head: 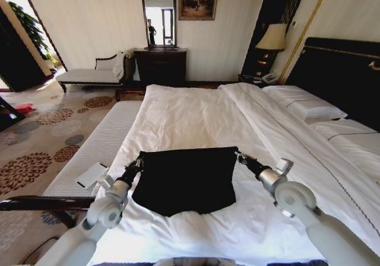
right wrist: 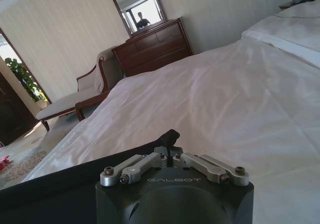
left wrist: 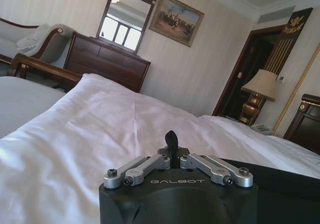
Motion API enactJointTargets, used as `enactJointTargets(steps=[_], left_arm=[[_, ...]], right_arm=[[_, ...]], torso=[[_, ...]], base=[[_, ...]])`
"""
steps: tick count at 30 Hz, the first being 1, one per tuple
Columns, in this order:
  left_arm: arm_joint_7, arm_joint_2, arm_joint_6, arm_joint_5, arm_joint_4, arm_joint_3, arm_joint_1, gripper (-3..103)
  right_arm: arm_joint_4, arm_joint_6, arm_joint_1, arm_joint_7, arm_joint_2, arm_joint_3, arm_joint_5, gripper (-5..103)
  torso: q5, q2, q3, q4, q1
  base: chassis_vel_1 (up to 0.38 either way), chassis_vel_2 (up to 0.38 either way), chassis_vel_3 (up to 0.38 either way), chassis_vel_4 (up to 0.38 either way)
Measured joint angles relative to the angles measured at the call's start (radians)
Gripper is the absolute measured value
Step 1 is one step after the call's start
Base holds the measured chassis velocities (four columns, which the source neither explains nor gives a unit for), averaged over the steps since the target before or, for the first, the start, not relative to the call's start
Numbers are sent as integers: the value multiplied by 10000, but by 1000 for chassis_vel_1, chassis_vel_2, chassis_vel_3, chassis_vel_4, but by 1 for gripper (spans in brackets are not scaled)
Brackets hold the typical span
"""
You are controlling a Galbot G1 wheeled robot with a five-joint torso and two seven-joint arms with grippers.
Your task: Fold the clothes on the bed.
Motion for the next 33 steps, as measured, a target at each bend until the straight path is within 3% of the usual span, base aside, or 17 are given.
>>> enactJointTargets(steps=[7,18,23,33], left_arm=[[-65,-516,-63,-221,2238,1742,-2247,3],[169,-1378,-194,-35,4360,2831,-4084,3],[267,-1730,-235,16,5099,3092,-4780,3],[340,-1873,-358,321,5298,3179,-4633,3]], right_arm=[[-1789,225,1913,-172,574,-1756,-242,0],[-3921,566,3166,-510,1134,-2785,-649,0],[-4564,675,3617,-667,1207,-3020,-754,0],[-4874,1106,3563,-983,1347,-3175,-1552,0]], torso=[[2,-1,1,-2,2],[3,-1,0,-4,-1],[3,0,-2,-2,-2],[2,2,-2,2,-3]], base=[[0,0,0,0],[0,0,0,0],[0,0,0,0],[0,0,0,0]])
